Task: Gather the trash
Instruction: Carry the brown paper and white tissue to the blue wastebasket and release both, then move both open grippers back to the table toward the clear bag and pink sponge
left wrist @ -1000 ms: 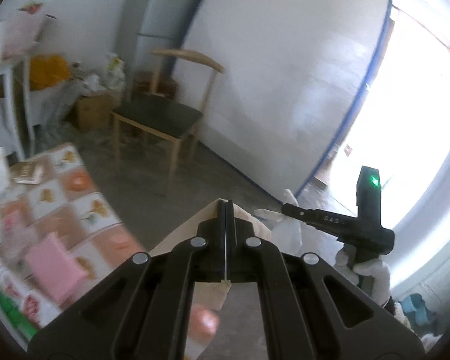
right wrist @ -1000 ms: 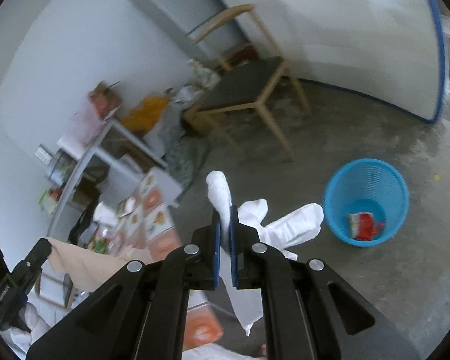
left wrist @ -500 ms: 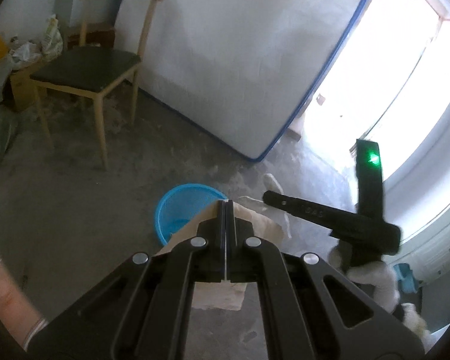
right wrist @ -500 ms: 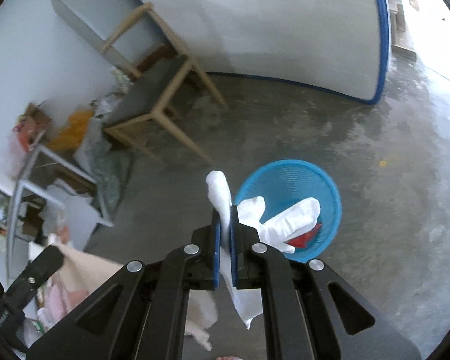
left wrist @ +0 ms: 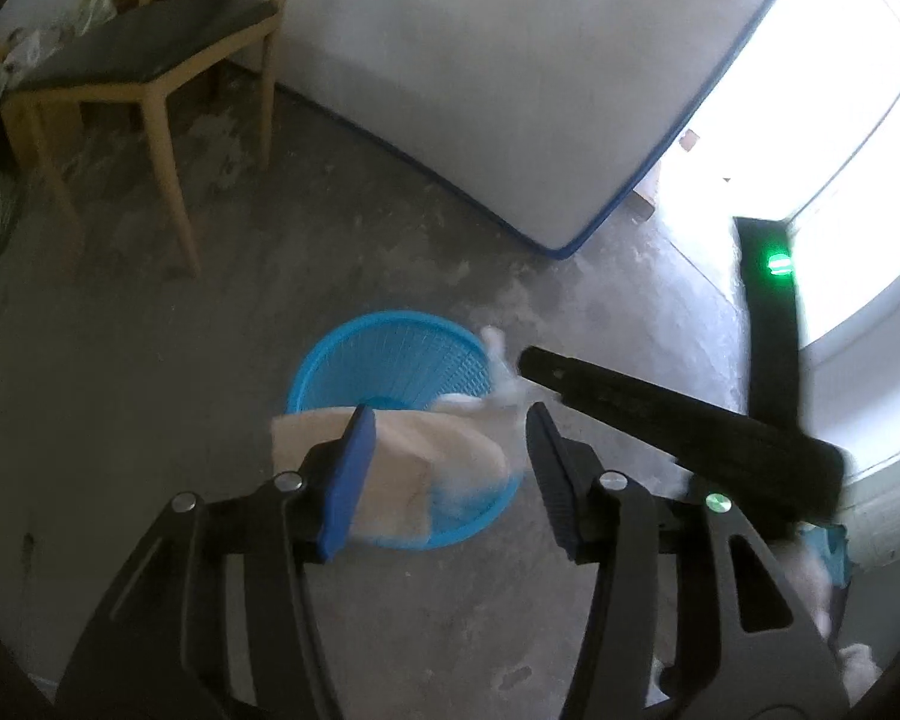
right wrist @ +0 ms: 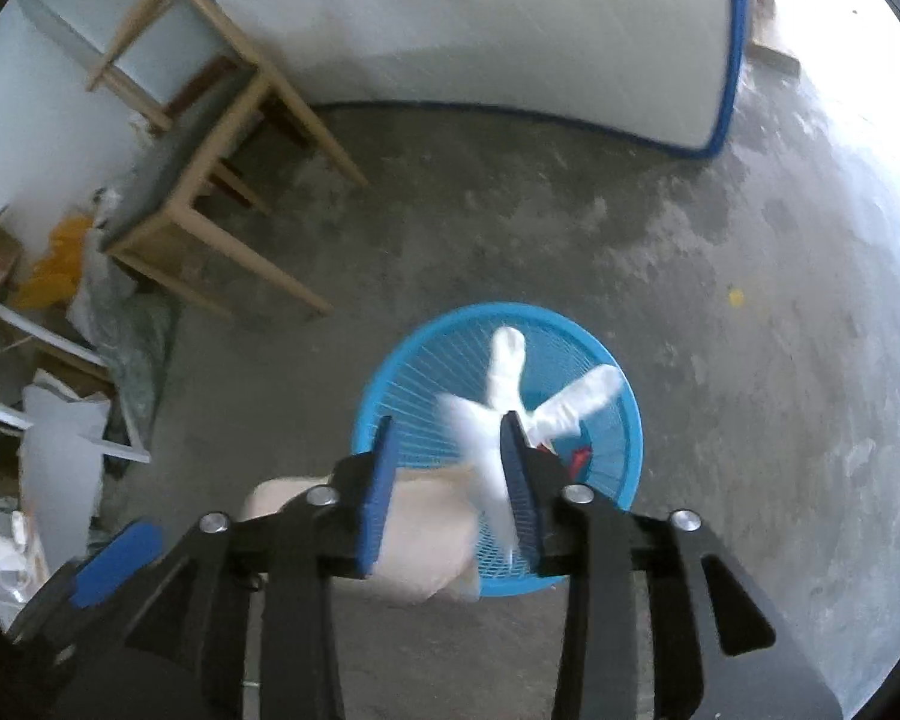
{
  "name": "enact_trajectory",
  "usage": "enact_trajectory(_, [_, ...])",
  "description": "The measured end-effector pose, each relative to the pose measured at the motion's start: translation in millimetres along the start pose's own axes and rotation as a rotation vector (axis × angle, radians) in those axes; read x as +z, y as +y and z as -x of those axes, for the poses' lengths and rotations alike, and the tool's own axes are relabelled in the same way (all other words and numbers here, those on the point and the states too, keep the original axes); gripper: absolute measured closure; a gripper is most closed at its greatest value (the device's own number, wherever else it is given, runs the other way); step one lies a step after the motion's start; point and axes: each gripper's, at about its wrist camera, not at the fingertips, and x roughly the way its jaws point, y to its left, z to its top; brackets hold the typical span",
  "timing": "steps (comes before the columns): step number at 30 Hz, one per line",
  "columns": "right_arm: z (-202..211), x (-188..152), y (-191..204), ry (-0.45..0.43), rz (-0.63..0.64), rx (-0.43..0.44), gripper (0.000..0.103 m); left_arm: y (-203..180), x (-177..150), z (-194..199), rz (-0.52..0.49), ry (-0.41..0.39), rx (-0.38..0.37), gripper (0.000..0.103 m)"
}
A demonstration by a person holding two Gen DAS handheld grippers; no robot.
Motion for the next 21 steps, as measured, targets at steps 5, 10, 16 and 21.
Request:
enact_trajectory(5, [-2.6,-6.0,-2.8,-0.009,-0.004,-0.021,0.065,6.9,-4.2,43.9,-0.003,-0.09,-0.005,0.042])
enact_trajectory(10, [17.7,-10.9,-2.1,-0.043,-0.011,-0.009,0.064,2.7,-11.1,97.6,-0.027,-0.186,0.024,0.041])
enact_trajectory(16, [55.1,-29.3,-0.2,-0.078,0.011,0.022,0.064,-5.7,-33.2,171.2,-0.048,-0.278,-0.01,0.039])
enact_trajectory(21, [95.7,-56.9,12.6,-0.103,0.085,0.061,0.059,-16.8,-73.0,242.7,-0.107,-0.362,0.056,0.032])
